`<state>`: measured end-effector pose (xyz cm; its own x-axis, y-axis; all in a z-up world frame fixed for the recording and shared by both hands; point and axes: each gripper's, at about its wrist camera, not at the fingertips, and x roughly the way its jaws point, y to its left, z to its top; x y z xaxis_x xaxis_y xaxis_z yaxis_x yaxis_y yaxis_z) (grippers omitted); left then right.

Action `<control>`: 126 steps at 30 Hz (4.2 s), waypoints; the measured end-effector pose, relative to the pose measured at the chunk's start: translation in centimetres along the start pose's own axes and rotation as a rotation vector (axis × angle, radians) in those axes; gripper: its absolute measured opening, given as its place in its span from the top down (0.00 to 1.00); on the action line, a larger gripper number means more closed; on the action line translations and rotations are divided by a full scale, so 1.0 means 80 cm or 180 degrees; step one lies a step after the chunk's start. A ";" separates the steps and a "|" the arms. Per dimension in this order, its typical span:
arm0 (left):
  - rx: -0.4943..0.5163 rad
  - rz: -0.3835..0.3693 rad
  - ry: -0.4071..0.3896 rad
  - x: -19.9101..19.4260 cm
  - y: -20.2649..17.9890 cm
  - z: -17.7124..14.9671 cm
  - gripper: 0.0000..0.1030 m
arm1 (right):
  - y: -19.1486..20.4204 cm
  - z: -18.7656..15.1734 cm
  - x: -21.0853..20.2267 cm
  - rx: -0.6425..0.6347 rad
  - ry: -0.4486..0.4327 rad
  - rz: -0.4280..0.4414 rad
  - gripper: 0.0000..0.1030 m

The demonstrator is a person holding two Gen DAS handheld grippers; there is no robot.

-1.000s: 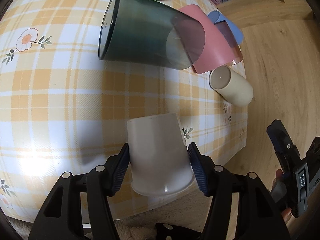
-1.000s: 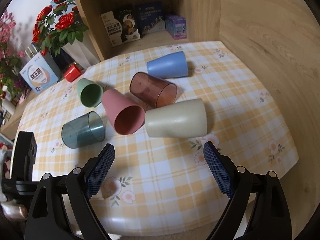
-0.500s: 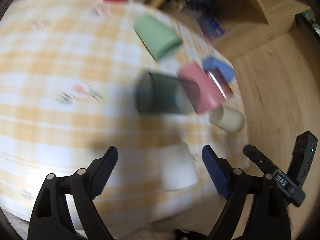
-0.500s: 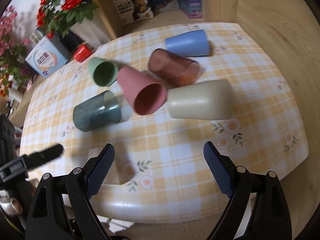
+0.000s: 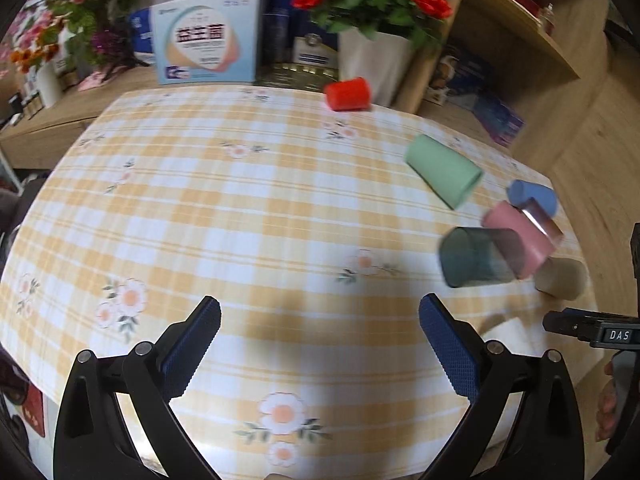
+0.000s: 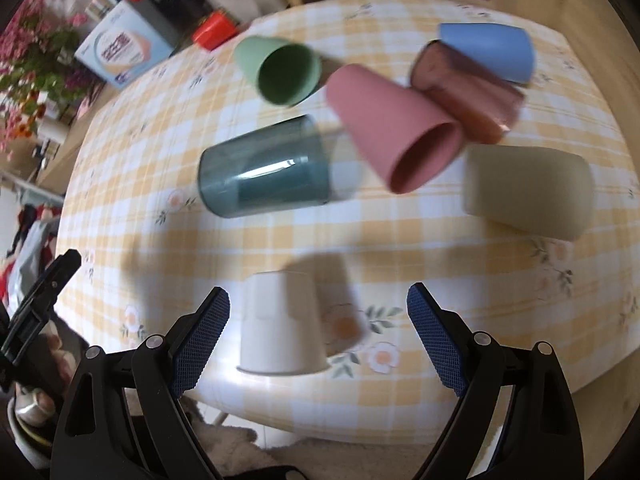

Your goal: Flip cup upside down

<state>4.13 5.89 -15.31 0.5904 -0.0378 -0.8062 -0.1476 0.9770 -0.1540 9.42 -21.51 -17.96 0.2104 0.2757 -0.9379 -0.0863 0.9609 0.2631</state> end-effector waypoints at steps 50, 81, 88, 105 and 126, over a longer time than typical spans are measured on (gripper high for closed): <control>-0.0107 0.0057 0.0035 -0.003 0.023 -0.017 0.06 | 0.021 0.017 0.092 0.0046 0.0680 0.0104 0.50; -0.0064 0.0057 0.0064 -0.001 0.011 -0.021 0.06 | -0.023 -0.001 0.021 -0.0038 -0.0056 -0.0255 0.55; -0.0059 0.0055 0.0054 -0.004 0.013 -0.019 0.06 | -0.022 -0.003 0.022 -0.0027 -0.0075 -0.0250 0.55; 0.0043 0.0117 -0.0119 -0.028 0.014 0.003 0.06 | -0.028 -0.006 0.011 0.0041 -0.0160 -0.0213 0.55; 0.0469 -0.0006 -0.0832 -0.122 -0.028 0.066 0.06 | 0.006 -0.007 -0.138 -0.0240 -0.1407 -0.0251 0.14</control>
<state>2.89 5.18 -4.12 0.7777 -0.0031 -0.6286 -0.0409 0.9976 -0.0554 6.50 -24.13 -7.60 0.6133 0.2020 -0.7636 -0.1206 0.9794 0.1622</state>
